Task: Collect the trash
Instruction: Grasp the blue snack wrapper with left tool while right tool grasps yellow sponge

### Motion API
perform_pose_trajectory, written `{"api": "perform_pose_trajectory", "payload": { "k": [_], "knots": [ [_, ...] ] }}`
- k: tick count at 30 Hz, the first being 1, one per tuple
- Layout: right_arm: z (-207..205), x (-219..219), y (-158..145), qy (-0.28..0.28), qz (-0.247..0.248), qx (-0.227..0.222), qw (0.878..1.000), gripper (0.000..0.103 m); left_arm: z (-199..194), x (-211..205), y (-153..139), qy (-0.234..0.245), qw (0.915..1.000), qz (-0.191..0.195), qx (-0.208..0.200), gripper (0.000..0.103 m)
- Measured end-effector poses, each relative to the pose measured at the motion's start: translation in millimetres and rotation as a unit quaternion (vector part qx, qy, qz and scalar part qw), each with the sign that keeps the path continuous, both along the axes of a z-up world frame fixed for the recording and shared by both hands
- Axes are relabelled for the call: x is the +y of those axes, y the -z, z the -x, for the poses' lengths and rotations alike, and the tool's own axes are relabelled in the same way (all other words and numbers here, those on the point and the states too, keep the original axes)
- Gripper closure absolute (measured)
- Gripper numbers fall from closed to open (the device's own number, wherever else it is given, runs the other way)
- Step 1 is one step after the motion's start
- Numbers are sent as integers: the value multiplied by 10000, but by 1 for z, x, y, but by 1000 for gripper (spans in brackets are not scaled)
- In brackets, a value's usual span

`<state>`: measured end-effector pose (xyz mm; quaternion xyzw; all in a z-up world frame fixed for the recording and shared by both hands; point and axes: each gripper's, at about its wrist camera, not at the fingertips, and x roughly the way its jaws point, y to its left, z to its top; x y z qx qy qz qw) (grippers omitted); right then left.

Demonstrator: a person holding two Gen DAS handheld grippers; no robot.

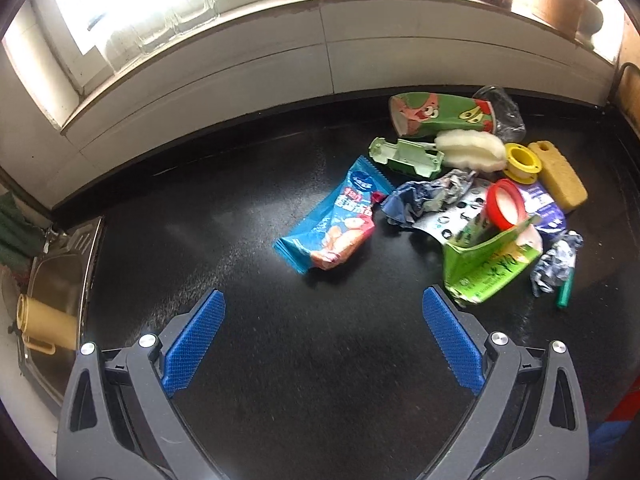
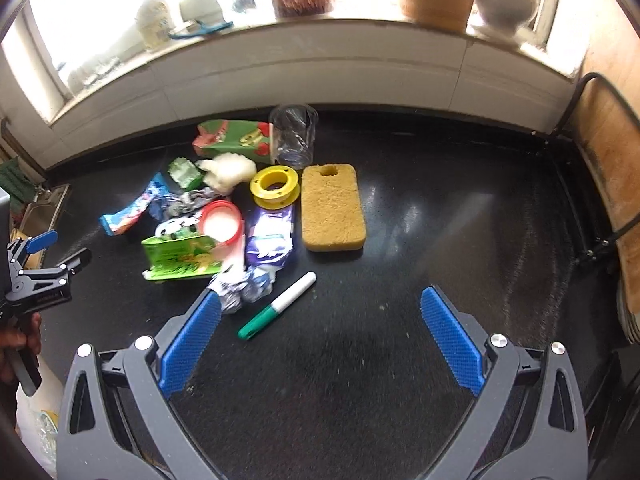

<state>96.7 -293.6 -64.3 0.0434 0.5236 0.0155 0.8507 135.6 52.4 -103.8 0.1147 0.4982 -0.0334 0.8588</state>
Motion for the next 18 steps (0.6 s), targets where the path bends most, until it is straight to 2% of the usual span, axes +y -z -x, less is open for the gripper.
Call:
{"api": "perform_pose_trajectory", "payload": {
  "k": [4,11,16,17,18],
  "knots": [
    [-42,-6,37,-45,-7,176,9998,6,-39,12,31,86,9996,173,192,7],
    [-98,-16,95,-11,165,657,9977,7,-82,5,66,776,9964,-74,324,7],
    [-118,-22,117,-9,158,918,9956,18,-99,3,79,892,9957,32,245,7],
    [-120,-22,118,-27,218,917,9955,22,-102,3,79,865,9960,69,230,9],
    [-121,-21,117,-83,329,871,9956,31,-104,3,78,840,9962,117,203,16]
  ]
}}
